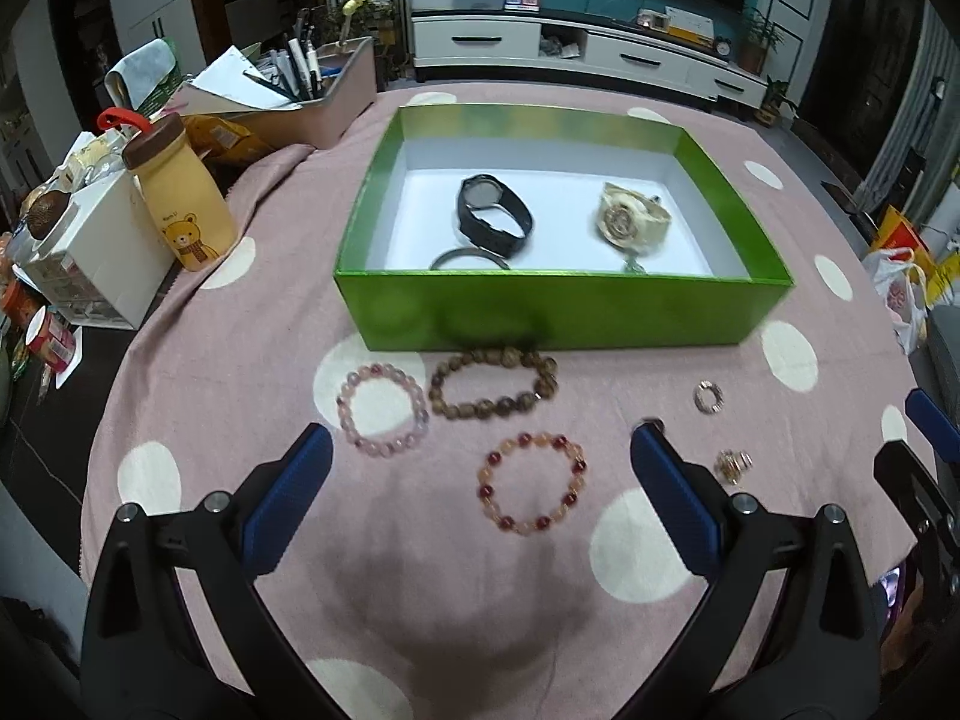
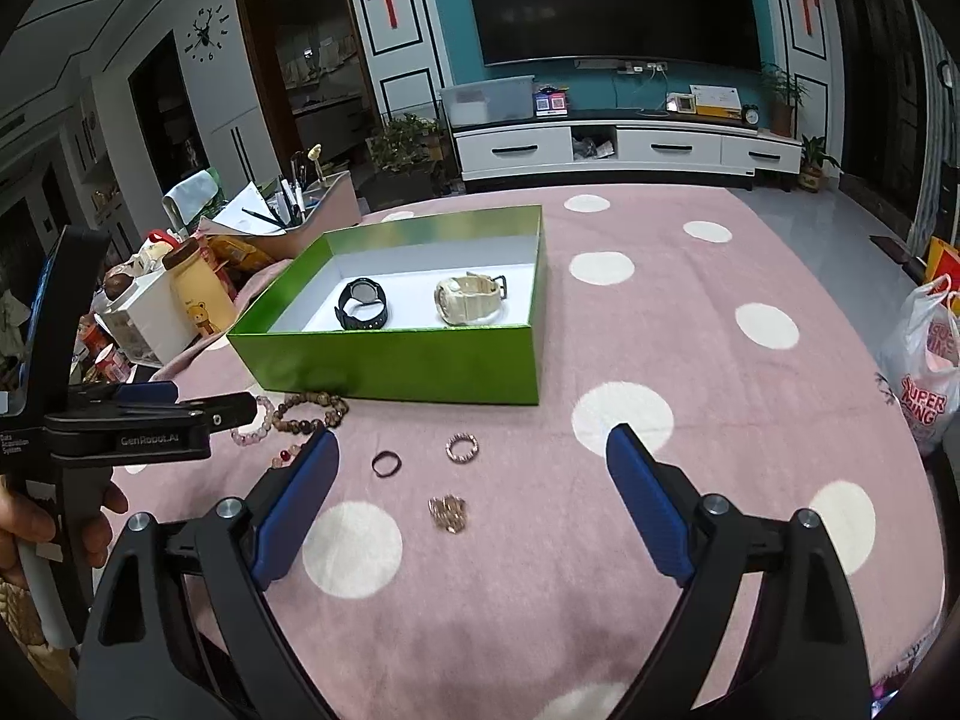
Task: Organize jewelry
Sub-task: 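Withdraw both tools from the box toward the rings and bracelets, then grasp the gold brooch with the right tool while the left tool grasps the red-bead bracelet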
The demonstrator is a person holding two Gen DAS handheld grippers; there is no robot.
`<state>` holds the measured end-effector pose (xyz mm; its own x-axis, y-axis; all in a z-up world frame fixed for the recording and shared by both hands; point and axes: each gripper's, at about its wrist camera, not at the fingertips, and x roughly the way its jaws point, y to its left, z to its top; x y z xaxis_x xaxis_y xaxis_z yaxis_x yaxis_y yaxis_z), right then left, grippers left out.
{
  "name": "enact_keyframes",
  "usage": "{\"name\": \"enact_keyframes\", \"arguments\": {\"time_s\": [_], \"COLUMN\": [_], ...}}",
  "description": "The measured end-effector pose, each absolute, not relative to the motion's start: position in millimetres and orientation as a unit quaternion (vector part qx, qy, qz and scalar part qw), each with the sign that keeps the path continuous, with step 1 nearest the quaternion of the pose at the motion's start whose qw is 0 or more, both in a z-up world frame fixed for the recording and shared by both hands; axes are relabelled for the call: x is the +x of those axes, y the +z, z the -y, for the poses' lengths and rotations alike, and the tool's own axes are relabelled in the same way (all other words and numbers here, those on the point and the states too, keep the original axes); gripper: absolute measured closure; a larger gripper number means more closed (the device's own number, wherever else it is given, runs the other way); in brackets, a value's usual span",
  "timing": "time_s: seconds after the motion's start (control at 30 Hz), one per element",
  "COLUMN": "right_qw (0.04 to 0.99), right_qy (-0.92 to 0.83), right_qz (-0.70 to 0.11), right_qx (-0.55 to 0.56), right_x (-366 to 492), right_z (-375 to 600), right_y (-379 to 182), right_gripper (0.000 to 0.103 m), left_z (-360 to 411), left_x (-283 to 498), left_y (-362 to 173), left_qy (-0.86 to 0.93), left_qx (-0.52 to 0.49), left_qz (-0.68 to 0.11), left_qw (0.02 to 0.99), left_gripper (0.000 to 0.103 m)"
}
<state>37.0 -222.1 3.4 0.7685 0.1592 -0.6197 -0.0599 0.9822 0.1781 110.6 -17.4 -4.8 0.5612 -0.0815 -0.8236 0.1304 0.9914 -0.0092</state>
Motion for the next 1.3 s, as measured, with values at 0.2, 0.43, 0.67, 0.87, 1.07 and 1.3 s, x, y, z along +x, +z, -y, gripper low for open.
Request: {"name": "enact_keyframes", "arguments": {"time_s": [0.2, 0.43, 0.67, 0.87, 1.07, 1.3], "right_qw": [0.937, 0.931, 0.920, 0.914, 0.906, 0.900], "right_qy": [0.059, 0.074, 0.091, 0.122, 0.145, 0.152], "right_qz": [-0.337, -0.345, -0.370, -0.376, -0.390, -0.396], "right_qx": [0.075, 0.090, 0.097, 0.090, 0.084, 0.098], "right_x": [21.6, 4.1, -3.2, -0.4, 13.8, 32.4], "right_z": [223.8, 236.3, 236.8, 224.6, 213.1, 212.3], "right_y": [-0.3, -10.1, -29.2, -43.3, -61.4, -71.3], "right_gripper": [0.012, 0.012, 0.012, 0.012, 0.024, 0.047], "left_z": [24.7, 25.0, 15.7, 17.9, 13.8, 3.0], "left_x": [94.5, 78.8, 69.4, 63.2, 62.9, 76.3], "left_y": [-4.8, -10.4, -21.7, -39.2, -52.5, -61.2], "left_qy": [-0.069, -0.071, -0.077, -0.097, -0.096, -0.082], "left_qx": [0.034, 0.034, 0.018, 0.015, 0.007, -0.018], "left_qz": [-0.463, -0.467, -0.468, -0.464, -0.457, -0.462], "left_qw": [0.883, 0.881, 0.880, 0.880, 0.884, 0.883], "left_gripper": [0.002, 0.002, 0.002, 0.002, 0.002, 0.016]}}
